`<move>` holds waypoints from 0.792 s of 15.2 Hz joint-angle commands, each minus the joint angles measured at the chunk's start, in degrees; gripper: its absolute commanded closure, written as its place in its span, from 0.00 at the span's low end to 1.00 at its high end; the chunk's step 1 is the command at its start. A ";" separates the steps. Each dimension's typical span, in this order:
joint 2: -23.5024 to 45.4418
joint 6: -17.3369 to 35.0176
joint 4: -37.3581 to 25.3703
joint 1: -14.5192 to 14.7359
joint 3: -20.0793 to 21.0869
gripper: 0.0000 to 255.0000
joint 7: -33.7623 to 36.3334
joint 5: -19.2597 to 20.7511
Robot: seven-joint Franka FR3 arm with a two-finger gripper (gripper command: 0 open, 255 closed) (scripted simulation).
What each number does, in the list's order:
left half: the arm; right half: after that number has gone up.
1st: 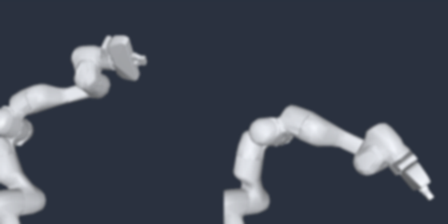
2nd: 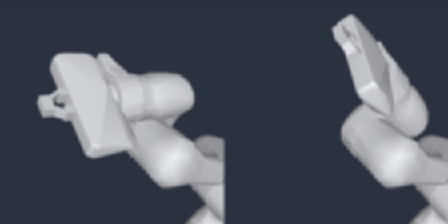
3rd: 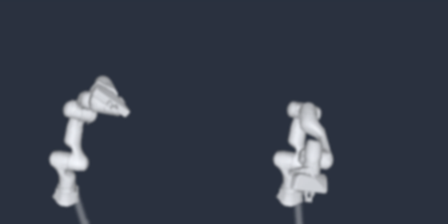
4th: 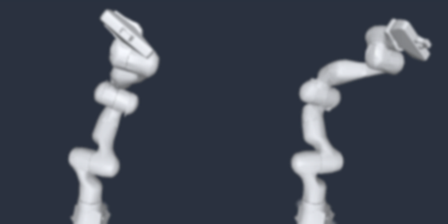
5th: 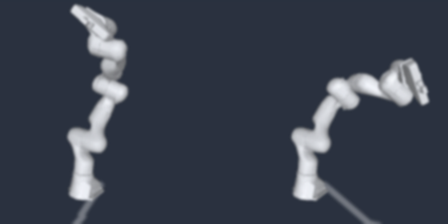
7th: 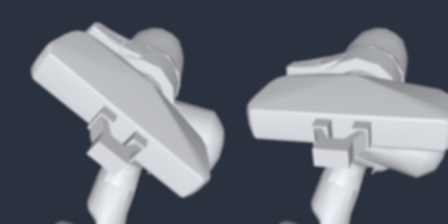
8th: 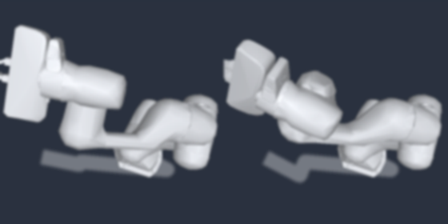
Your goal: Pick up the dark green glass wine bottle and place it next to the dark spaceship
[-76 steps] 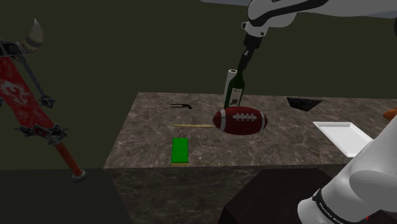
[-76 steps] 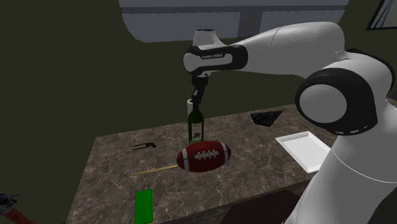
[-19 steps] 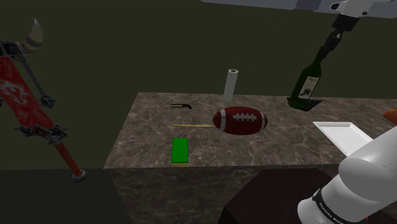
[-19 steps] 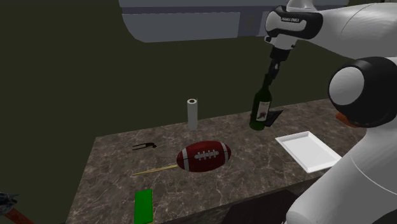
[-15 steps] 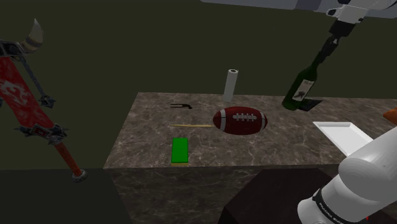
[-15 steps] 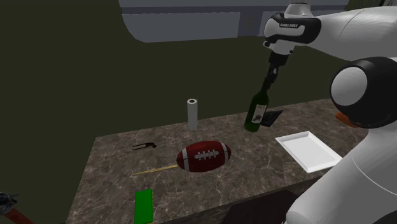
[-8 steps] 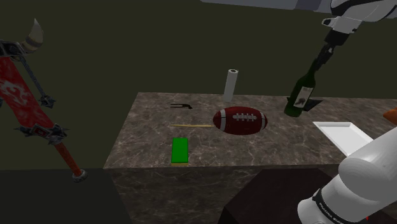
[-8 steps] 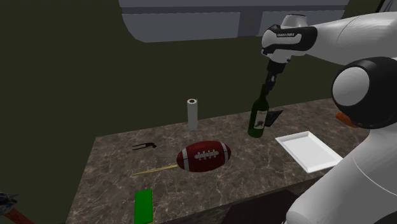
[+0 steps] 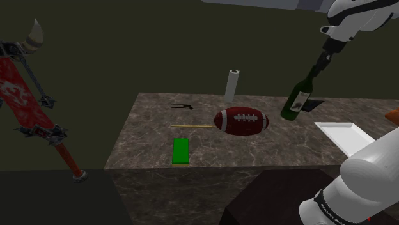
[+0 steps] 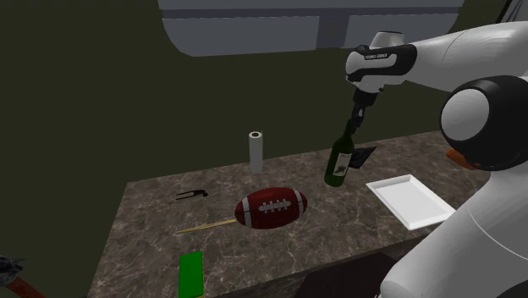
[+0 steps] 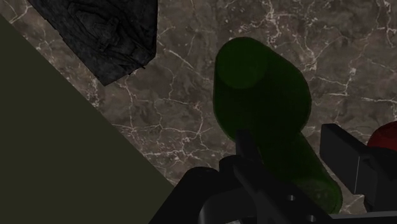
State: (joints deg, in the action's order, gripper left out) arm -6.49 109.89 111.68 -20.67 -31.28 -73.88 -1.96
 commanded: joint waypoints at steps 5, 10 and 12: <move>-0.03 0.10 0.08 -0.01 -0.01 0.00 -0.02 0.00; -0.03 0.10 0.08 -0.01 -0.01 0.00 -0.02 0.00; -0.61 -3.67 -3.21 -0.05 0.05 0.00 0.23 0.35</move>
State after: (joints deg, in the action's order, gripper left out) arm -7.04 107.64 109.80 -20.70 -31.22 -73.70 -1.66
